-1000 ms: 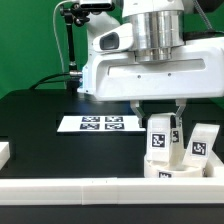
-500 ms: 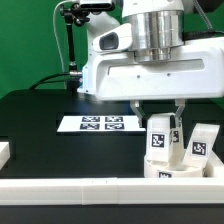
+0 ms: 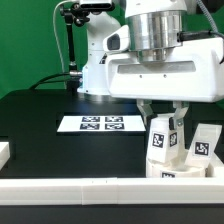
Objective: Assemble stool
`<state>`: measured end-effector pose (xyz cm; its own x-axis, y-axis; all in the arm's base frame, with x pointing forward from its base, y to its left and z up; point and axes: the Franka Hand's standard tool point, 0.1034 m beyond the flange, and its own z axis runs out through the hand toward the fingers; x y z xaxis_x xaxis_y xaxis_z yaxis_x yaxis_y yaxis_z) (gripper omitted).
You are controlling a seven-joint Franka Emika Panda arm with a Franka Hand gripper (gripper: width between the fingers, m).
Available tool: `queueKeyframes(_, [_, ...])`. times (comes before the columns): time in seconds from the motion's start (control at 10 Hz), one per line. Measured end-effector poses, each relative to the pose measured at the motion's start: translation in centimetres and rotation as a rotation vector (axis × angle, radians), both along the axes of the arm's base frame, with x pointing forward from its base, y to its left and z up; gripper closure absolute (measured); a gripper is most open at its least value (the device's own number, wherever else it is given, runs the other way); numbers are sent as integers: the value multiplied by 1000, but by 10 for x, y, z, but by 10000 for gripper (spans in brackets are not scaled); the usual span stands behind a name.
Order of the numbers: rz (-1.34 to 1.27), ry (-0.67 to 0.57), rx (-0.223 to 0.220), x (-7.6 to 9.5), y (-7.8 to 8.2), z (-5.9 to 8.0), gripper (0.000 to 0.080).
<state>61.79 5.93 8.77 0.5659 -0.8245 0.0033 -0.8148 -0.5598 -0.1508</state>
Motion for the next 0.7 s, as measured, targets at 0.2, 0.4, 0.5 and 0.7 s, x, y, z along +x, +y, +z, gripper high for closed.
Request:
queueKeyframes(0.2, [-172, -7, 25, 3, 3, 0, 459])
queueKeyframes(0.4, [-329, 2, 55, 4, 5, 0, 459])
queueKeyframes(0.5, [-409, 8, 74, 4, 6, 0, 459])
queueKeyframes(0.7, [-503, 14, 98, 5, 7, 0, 459])
